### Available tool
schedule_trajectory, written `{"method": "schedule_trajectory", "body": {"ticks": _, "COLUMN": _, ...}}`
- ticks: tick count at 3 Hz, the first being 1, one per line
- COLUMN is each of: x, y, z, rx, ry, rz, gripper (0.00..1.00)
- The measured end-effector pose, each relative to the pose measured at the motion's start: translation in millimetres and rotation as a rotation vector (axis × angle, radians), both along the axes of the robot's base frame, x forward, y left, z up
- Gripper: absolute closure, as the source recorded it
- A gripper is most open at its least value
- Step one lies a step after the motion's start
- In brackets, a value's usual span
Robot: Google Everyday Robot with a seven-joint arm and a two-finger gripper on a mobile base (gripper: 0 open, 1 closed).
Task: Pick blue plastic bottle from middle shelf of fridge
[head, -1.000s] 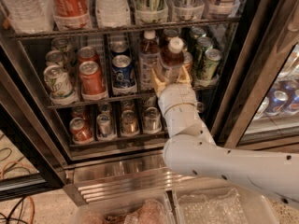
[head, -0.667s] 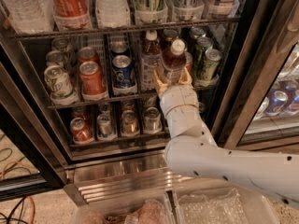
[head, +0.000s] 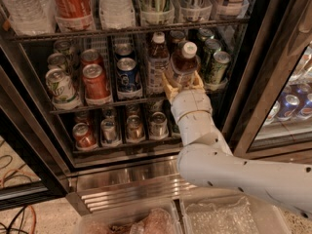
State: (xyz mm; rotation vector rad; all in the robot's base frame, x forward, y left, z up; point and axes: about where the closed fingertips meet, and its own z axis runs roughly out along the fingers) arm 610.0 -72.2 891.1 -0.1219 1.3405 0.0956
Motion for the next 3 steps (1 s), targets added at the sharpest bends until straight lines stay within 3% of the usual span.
{"method": "schedule_trajectory", "body": {"ticks": 2, "x": -23.0, "y": 0.6, "z": 7.3, "rx": -0.004, "ry": -0.031, "rz": 0.068, "gripper": 1.0}}
{"method": "schedule_trajectory", "body": {"ticks": 3, "x": -23.0, "y": 0.6, "z": 7.4, "rx": -0.004, "ry": -0.031, "rz": 0.068, "gripper": 1.0}}
